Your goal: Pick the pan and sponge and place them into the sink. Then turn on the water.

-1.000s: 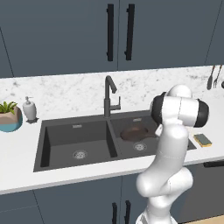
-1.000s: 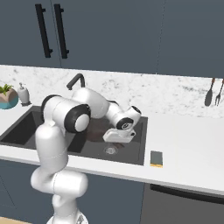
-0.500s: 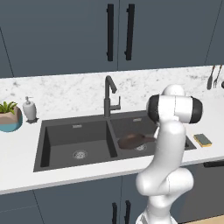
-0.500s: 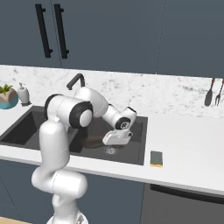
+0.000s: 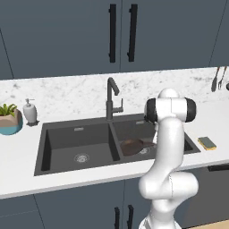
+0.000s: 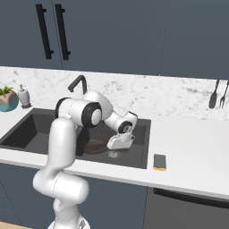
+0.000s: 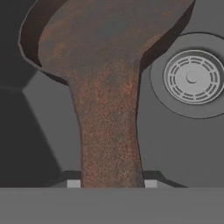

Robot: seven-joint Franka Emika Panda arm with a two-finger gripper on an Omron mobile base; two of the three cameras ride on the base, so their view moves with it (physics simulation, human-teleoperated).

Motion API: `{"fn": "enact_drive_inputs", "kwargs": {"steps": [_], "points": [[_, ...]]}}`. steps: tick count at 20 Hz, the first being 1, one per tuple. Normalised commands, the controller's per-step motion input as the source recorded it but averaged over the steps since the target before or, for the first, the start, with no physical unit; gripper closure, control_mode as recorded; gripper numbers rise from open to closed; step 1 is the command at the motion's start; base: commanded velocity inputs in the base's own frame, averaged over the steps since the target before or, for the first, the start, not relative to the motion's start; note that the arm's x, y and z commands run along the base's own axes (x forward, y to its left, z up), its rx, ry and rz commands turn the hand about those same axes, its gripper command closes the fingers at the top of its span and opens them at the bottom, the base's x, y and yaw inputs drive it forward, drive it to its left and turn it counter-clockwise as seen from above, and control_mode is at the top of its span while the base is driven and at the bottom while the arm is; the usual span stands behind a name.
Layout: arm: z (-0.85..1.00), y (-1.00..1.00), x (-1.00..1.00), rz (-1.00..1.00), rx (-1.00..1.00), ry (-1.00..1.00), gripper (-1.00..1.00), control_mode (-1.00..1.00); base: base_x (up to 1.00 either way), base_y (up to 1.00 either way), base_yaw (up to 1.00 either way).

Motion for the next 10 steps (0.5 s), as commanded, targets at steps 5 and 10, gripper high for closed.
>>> {"fn": "enact_drive_inputs", "kwargs": {"steps": [5,10], "points": [[-0.41,-0.05,0.49,0.0,0.0,0.0,1.0,-1.0,0.0,0.0,0.0],[-0.4,-0.14,0.51,0.0,0.0,0.0,1.0,-1.0,0.0,0.0,0.0]]}}
